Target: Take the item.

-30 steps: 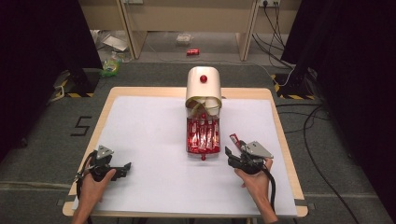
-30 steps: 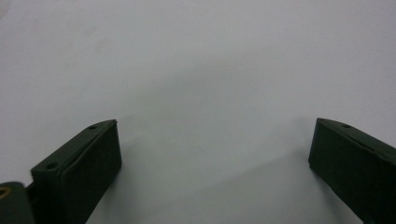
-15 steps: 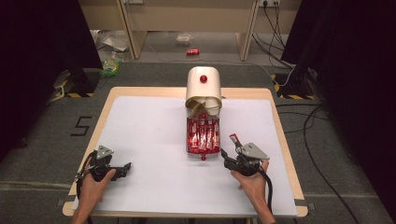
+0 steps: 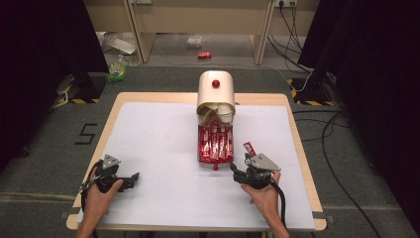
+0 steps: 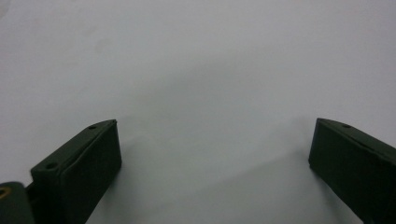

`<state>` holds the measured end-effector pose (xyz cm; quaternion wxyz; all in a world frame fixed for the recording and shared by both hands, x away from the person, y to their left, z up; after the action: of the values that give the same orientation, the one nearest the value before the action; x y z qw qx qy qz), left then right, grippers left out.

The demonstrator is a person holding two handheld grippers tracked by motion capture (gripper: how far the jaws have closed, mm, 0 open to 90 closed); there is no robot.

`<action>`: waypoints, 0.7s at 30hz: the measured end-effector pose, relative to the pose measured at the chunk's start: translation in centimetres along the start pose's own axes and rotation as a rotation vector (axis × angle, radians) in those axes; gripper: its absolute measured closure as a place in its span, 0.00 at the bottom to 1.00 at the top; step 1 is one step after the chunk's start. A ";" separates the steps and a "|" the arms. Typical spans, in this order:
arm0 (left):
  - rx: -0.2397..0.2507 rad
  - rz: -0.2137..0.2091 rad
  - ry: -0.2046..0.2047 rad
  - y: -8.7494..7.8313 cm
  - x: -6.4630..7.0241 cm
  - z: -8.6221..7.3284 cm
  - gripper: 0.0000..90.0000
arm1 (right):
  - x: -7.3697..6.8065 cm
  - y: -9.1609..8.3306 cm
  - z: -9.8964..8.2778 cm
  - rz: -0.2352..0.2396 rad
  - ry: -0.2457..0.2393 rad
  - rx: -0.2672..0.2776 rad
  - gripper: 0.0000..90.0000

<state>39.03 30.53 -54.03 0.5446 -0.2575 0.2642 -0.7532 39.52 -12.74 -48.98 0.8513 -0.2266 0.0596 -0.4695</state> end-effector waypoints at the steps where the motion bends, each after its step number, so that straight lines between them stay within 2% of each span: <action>1: 0.000 0.000 0.001 0.0 0.0 0.0 0.02 | -0.1 0.0 0.0 0.004 0.005 -0.002 0.39; 21: -0.001 0.000 0.000 0.0 0.0 0.0 0.02 | -1.5 0.8 -0.6 0.046 -0.016 -0.027 0.36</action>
<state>39.04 30.54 -54.03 0.5445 -0.2578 0.2644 -0.7531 39.14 -11.34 -50.07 0.8592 -0.2404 0.0644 -0.4469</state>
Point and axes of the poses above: each handheld gripper's, and its own axes: y roughly forward along the jaws, z roughly out of its top, x roughly to its right, the point moved 5 cm from there along y, roughly forward along the jaws, and after that the axes turned 7 degrees about -y, right-handed, at the moved point
